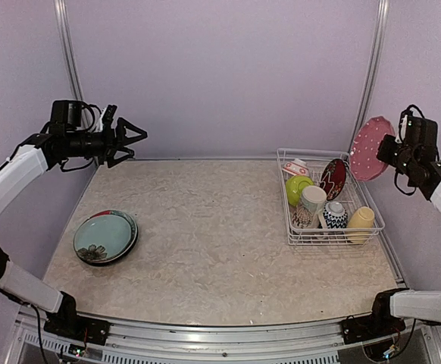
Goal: Unload the mixed dishes from the dish rack
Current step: Pass from the right arm to the left
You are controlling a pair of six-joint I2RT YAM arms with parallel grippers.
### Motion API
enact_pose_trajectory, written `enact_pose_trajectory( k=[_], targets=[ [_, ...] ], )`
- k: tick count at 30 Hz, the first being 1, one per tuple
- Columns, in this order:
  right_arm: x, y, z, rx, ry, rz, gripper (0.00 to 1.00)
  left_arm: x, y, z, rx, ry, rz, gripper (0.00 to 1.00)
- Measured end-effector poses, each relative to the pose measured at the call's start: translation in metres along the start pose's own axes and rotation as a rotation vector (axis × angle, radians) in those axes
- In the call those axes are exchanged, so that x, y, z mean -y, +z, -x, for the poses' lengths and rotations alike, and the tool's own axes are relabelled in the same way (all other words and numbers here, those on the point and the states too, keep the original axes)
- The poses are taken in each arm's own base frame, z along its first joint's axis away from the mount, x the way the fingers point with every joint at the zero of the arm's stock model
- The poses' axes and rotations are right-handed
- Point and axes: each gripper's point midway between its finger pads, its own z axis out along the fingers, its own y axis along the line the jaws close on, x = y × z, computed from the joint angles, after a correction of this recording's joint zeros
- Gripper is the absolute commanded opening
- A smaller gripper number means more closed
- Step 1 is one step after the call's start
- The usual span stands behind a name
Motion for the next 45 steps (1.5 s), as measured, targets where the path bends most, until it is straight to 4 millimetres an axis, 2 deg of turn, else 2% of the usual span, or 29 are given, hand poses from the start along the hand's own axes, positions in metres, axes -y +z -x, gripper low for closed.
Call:
enact_pose_trajectory(
  k=[4,7,10,13,18,23,29,33,35,38,43,45],
  targets=[
    [-0.020,-0.022,-0.005,0.001,0.113,0.166,0.00,-0.004,0.007,-0.004,-0.022,-0.012,-0.001,0.99],
    [-0.040,-0.030,-0.010,-0.028,0.181,0.294,0.00,-0.002,0.015,-0.011,-0.058,-0.032,-0.025,0.97],
    [-0.062,-0.034,-0.018,-0.072,0.239,0.427,0.00,0.017,0.027,-0.025,-0.116,-0.044,-0.100,0.98],
    [-0.080,-0.037,-0.027,-0.124,0.291,0.534,0.00,0.047,0.042,-0.044,-0.180,-0.038,-0.190,0.98],
    [-0.113,-0.041,-0.045,-0.210,0.386,0.719,0.00,0.089,0.083,-0.085,-0.312,-0.057,-0.293,0.99],
    [-0.147,-0.052,-0.071,-0.311,0.444,0.869,0.00,0.114,0.127,-0.117,-0.383,-0.105,-0.347,0.99],
    [-0.190,-0.070,-0.095,-0.416,0.474,1.021,0.00,0.136,0.168,-0.131,-0.400,-0.136,-0.392,0.95],
    [-0.210,-0.082,-0.107,-0.454,0.481,1.094,0.00,0.132,0.182,-0.135,-0.396,-0.178,-0.373,0.87],
    [-0.218,-0.087,-0.111,-0.468,0.482,1.122,0.00,0.128,0.189,-0.138,-0.396,-0.202,-0.358,0.80],
    [-0.230,-0.094,-0.116,-0.481,0.487,1.172,0.00,0.122,0.198,-0.140,-0.398,-0.233,-0.341,0.64],
    [-0.236,-0.095,-0.126,-0.503,0.500,1.194,0.00,0.124,0.202,-0.143,-0.393,-0.251,-0.332,0.43],
    [-0.236,-0.095,-0.130,-0.509,0.505,1.197,0.00,0.125,0.203,-0.145,-0.392,-0.256,-0.329,0.40]
  ],
)
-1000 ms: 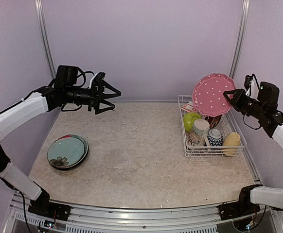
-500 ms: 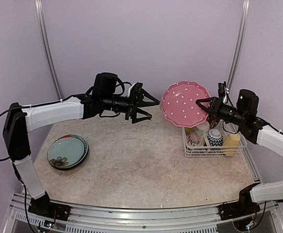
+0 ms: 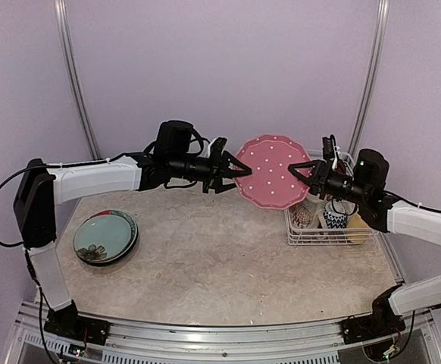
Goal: Unload the mixed dishes from the dish rack
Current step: Pass from the right arm to the left, then place the plate on the plate.
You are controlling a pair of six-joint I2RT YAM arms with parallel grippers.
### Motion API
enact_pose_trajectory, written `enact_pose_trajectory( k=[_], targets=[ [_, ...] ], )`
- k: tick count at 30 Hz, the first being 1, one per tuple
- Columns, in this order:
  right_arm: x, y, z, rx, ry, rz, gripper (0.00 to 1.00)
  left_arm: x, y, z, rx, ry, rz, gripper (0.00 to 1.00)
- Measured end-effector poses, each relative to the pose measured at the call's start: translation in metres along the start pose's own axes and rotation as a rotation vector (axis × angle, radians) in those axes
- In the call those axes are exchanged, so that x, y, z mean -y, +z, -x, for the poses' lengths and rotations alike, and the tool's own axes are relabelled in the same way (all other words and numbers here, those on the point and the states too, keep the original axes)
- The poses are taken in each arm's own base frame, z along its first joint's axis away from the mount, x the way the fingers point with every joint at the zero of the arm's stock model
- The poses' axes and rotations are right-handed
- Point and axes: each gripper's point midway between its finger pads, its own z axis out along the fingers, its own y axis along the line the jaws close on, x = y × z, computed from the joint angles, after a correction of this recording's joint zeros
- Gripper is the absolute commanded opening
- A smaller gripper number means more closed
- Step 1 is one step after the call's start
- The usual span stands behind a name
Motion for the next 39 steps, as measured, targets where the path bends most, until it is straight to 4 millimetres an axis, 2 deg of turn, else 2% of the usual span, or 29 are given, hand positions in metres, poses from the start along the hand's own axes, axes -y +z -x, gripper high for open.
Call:
enact_pose_trajectory(
  k=[6,9,11,13,17,18,19,20,22,25,27,29,31,33,39],
  targets=[
    [0.006,-0.002,-0.009,-0.007,0.015,0.008,0.00,0.002,0.005,-0.002,0.010,0.000,0.005,0.20],
    [0.011,-0.003,-0.012,-0.010,0.075,-0.003,0.00,-0.003,0.008,-0.003,0.015,0.067,0.029,0.02],
    [0.017,-0.005,-0.016,-0.013,0.115,-0.020,0.02,-0.009,0.010,-0.007,0.006,0.105,0.050,0.00],
    [0.022,-0.007,-0.019,-0.014,0.125,-0.031,0.16,-0.010,0.011,-0.010,-0.001,0.094,0.054,0.00],
    [0.017,-0.009,-0.018,-0.010,0.075,-0.030,0.76,-0.009,0.011,-0.011,0.001,0.064,0.056,0.00],
    [0.014,-0.009,-0.018,-0.011,0.045,-0.027,0.88,-0.011,0.011,-0.012,0.004,0.047,0.062,0.00],
    [0.011,-0.010,-0.017,-0.012,0.019,-0.026,0.96,-0.014,0.009,-0.013,0.007,0.032,0.070,0.00],
    [0.009,-0.011,-0.016,-0.011,-0.002,-0.029,0.99,-0.018,0.007,-0.015,0.011,0.017,0.079,0.00],
    [0.008,-0.014,-0.014,-0.007,-0.051,-0.053,1.00,-0.030,-0.006,-0.019,0.021,-0.021,0.107,0.00],
    [0.000,-0.018,-0.005,0.018,-0.124,-0.073,1.00,-0.058,-0.036,-0.023,0.049,-0.102,0.186,0.00],
    [-0.009,-0.022,0.003,0.042,-0.180,-0.082,1.00,-0.084,-0.068,-0.023,0.090,-0.164,0.262,0.00],
    [-0.017,-0.025,0.011,0.065,-0.230,-0.088,1.00,-0.107,-0.108,-0.024,0.152,-0.231,0.346,0.00],
    [-0.019,-0.027,0.014,0.076,-0.259,-0.099,1.00,-0.121,-0.150,-0.025,0.228,-0.283,0.413,0.00],
    [-0.016,-0.027,0.013,0.071,-0.271,-0.117,1.00,-0.127,-0.194,-0.027,0.317,-0.320,0.460,0.00],
    [-0.005,-0.025,0.010,0.053,-0.274,-0.147,1.00,-0.120,-0.320,-0.046,0.640,-0.407,0.544,0.00]
  ],
)
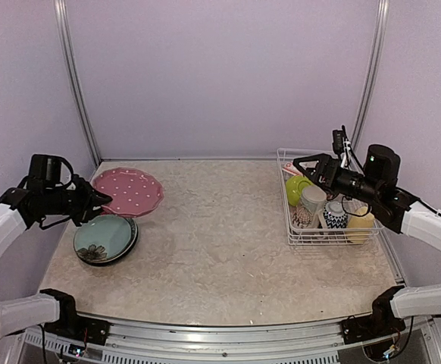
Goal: Unload the mixed dishes from the dish rack
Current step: Place the plate on the plate.
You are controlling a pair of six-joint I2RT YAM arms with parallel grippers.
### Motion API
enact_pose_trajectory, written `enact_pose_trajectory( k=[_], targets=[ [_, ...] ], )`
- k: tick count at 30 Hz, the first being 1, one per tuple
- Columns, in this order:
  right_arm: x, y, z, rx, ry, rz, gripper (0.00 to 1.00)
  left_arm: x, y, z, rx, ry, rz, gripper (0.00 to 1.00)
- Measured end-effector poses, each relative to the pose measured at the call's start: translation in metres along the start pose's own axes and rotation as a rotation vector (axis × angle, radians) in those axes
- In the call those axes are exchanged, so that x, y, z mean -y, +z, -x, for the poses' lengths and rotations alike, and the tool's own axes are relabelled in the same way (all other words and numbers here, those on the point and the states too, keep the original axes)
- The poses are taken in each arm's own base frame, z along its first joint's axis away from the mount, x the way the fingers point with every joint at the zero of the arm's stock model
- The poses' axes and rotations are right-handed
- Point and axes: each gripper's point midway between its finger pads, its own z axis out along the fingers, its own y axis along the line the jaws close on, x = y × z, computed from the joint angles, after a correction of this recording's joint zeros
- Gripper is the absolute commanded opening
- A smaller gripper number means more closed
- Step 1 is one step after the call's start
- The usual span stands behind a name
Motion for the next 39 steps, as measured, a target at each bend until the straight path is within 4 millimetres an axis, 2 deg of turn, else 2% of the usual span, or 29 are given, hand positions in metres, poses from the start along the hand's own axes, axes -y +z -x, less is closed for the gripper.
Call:
enact_pose_trajectory(
  k=[3,6,9,13,18,28,30,34,39],
  targets=[
    [0.004,0.003,-0.003,-0.010,0.006,-0.008,1.00,-0.029,-0.033,0.017,0.124,-0.088,0.047,0.00],
    [0.008,0.006,-0.006,-0.022,0.013,-0.014,1.00,-0.060,-0.051,0.023,0.190,-0.187,0.102,0.00],
    [0.010,0.007,-0.008,-0.028,0.016,-0.016,1.00,-0.090,-0.054,0.024,0.213,-0.284,0.148,0.00],
    [0.010,0.007,-0.007,-0.027,0.015,-0.017,1.00,-0.120,-0.044,0.016,0.176,-0.373,0.200,0.00],
    [0.010,0.007,-0.007,-0.024,0.011,-0.018,1.00,-0.136,-0.035,0.009,0.136,-0.406,0.239,0.00],
    [0.010,0.007,-0.006,-0.021,0.004,-0.021,1.00,-0.150,-0.019,0.015,0.131,-0.400,0.252,0.00],
    [0.010,0.007,-0.006,-0.020,0.004,-0.021,1.00,-0.150,-0.019,0.020,0.149,-0.389,0.255,0.10],
    [0.011,0.007,-0.008,-0.023,0.006,-0.023,1.00,-0.153,-0.020,0.025,0.178,-0.380,0.268,0.41],
    [0.013,0.007,-0.009,-0.025,0.008,-0.026,1.00,-0.166,-0.021,0.029,0.198,-0.396,0.331,0.65]
  ],
)
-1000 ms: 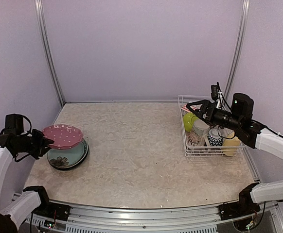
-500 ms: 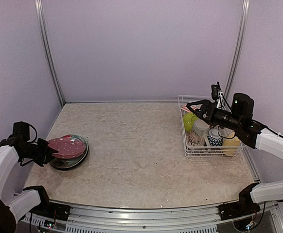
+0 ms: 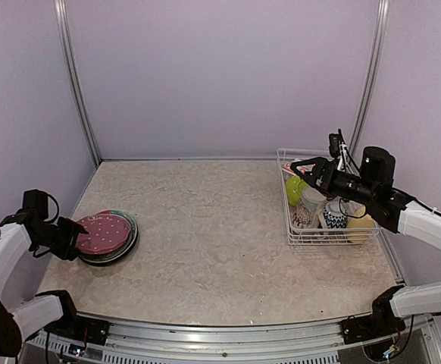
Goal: Unload the mixed dishes from the dish rack
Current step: Place the plate on the plate, then grab the plate from the dish rack.
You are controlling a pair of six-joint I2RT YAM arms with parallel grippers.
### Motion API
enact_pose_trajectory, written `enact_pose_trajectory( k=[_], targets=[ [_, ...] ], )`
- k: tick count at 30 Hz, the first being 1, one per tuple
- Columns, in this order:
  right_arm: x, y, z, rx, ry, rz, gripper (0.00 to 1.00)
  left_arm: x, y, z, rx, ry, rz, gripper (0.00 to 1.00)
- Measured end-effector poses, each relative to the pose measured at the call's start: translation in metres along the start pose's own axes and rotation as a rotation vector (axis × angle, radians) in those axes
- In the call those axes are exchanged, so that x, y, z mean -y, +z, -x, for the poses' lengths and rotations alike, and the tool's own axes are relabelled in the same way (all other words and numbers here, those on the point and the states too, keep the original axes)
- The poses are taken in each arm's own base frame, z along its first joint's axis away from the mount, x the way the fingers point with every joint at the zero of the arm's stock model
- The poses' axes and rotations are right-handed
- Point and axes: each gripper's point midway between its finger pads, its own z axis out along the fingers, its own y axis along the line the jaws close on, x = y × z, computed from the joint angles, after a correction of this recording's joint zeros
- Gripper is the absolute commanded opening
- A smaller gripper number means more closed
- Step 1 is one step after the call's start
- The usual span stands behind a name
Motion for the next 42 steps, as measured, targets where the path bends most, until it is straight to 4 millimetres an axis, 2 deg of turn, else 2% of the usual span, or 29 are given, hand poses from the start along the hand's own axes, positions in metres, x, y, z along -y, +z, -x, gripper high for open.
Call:
enact_pose_trajectory(
  k=[5,8,15,19,22,24,27,31,34,36,38,42],
  targets=[
    [0.000,0.000,0.000,0.000,0.000,0.000,1.00,-0.006,0.001,0.002,0.013,-0.009,0.031,0.89],
    [0.000,0.000,0.000,0.000,0.000,0.000,1.00,-0.009,-0.001,0.004,0.029,-0.016,0.044,0.99],
    [0.001,0.001,0.000,0.001,-0.001,-0.005,1.00,0.003,-0.017,0.010,0.067,-0.023,0.032,0.99],
    [0.005,0.001,-0.001,0.000,-0.006,-0.020,1.00,0.019,-0.031,0.011,0.071,-0.004,0.003,0.99],
    [0.009,0.002,-0.003,-0.010,-0.004,-0.042,1.00,0.047,-0.050,0.006,0.068,0.048,-0.065,0.99],
    [0.012,0.002,-0.003,-0.013,-0.009,-0.059,1.00,0.080,-0.067,-0.006,0.052,0.128,-0.142,0.99],
    [0.014,0.004,0.001,-0.014,-0.019,-0.084,1.00,0.130,-0.091,-0.044,-0.012,0.263,-0.258,0.99],
    [0.016,0.003,0.010,-0.001,-0.042,-0.122,1.00,0.189,-0.111,-0.097,-0.114,0.380,-0.358,0.99],
    [0.022,0.001,0.013,-0.001,-0.054,-0.174,1.00,0.231,-0.120,-0.126,-0.152,0.411,-0.392,0.99],
    [0.028,-0.001,0.014,-0.003,-0.059,-0.216,1.00,0.257,-0.124,-0.137,-0.165,0.403,-0.419,0.99],
    [0.032,-0.003,0.016,-0.005,-0.064,-0.252,1.00,0.274,-0.125,-0.140,-0.170,0.387,-0.441,0.99],
    [0.041,-0.003,0.024,-0.007,-0.073,-0.330,1.00,0.286,-0.124,-0.135,-0.172,0.360,-0.464,0.99]
  ],
)
